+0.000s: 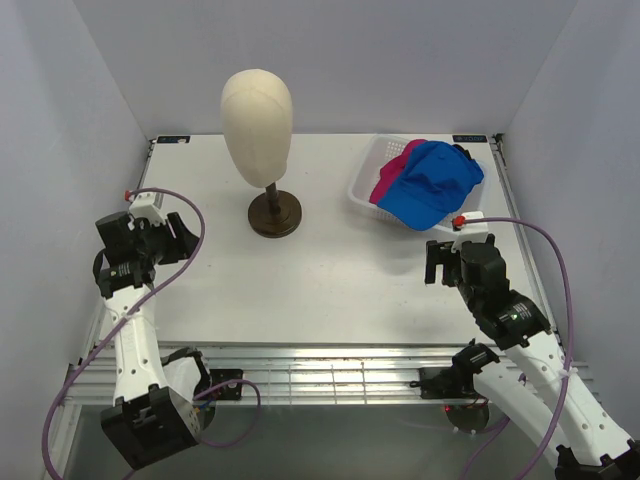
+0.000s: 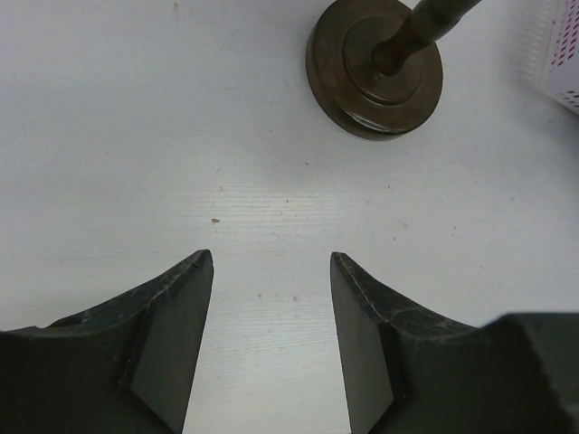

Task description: Stack the hats

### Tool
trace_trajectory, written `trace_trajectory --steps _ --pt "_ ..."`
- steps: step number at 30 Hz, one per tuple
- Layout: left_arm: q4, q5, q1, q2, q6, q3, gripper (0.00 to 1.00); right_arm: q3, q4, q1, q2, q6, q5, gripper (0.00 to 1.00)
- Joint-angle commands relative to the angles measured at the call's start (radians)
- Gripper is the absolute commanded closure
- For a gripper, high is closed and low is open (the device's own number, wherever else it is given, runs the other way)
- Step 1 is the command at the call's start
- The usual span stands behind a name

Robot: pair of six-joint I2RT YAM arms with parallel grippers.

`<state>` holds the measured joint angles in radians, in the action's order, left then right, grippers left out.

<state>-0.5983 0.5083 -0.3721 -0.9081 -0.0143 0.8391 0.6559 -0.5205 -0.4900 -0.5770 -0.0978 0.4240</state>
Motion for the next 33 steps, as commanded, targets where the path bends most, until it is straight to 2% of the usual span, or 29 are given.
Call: trace_trajectory --steps 1,7,10,12,15,16,20,24,28,29,33 --pt "0.014 0.024 -0.005 0.025 0.021 -0.001 0.35 -0.010 0.056 0.005 0.000 0.023 -0.045 0.09" --pt "0.011 0.061 -0.007 0.031 -0.050 -0.028 0.35 -0.018 0.137 0.005 0.037 0.069 -0.141 0.07" --pt "0.011 0.078 -0.007 0.032 -0.053 -0.037 0.35 -0.030 0.197 0.005 0.034 0.125 -0.215 0.01" --pt "0.009 0.085 -0.007 0.032 -0.055 -0.037 0.35 -0.013 0.198 0.005 -0.013 0.148 -0.214 0.09" --pt "0.005 0.087 -0.007 0.037 -0.061 -0.037 0.35 0.048 0.134 -0.002 -0.117 0.171 -0.067 0.14" --pt "0.006 0.085 -0.005 0.038 -0.064 -0.040 0.35 0.063 0.120 -0.039 -0.138 0.188 0.020 0.15" --pt "0.008 0.088 -0.007 0.040 -0.069 -0.046 0.35 0.106 0.131 -0.197 -0.204 0.292 0.205 0.14" --pt "0.009 0.104 -0.005 0.037 -0.072 -0.051 0.35 0.139 0.167 -0.336 -0.309 0.411 0.294 0.13" --pt "0.012 0.098 -0.007 0.034 -0.075 -0.060 0.35 0.106 0.321 -0.349 -0.394 0.521 0.398 0.19" --pt "0.012 0.098 -0.007 0.034 -0.075 -0.058 0.35 0.114 0.338 -0.349 -0.434 0.552 0.403 0.27" --pt "0.012 0.101 -0.007 0.034 -0.075 -0.060 0.34 0.165 0.375 -0.349 -0.543 0.606 0.395 0.28"
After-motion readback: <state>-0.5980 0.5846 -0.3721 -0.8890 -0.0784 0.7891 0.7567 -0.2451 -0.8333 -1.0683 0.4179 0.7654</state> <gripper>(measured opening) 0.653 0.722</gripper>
